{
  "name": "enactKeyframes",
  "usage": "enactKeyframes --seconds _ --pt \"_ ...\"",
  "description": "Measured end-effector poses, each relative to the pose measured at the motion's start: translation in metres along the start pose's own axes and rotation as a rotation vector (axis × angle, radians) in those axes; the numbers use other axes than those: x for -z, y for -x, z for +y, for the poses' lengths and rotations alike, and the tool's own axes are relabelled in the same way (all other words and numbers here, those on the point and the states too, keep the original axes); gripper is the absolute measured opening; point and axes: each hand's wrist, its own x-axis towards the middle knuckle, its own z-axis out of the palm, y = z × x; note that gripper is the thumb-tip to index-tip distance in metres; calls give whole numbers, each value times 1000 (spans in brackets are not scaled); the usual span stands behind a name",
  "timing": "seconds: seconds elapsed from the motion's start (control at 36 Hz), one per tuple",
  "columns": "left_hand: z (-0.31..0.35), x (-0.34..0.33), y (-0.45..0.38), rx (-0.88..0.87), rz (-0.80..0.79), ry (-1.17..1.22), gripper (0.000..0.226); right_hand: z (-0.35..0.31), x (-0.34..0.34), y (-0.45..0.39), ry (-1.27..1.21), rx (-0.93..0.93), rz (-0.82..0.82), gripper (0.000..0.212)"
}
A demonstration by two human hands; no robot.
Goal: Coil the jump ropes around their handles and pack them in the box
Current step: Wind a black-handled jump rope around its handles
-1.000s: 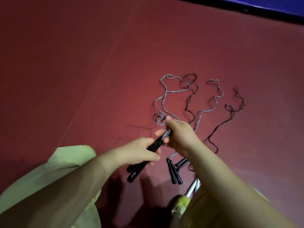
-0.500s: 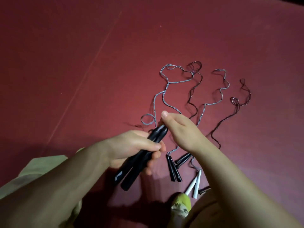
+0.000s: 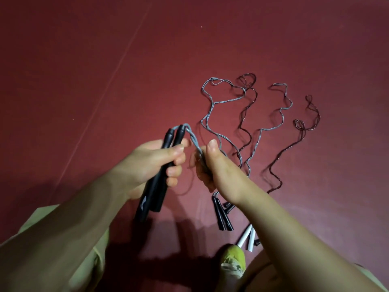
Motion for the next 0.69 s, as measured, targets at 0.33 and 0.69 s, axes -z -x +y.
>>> enactKeyframes --seconds 0.33,0.69 --pt "11 7 10 99 -141 166 41 -2 -7 -3 78 -41 7 84" --pt "-3 37 -4 1 -57 -778 21 -32 -5 7 587 172 -12 18"
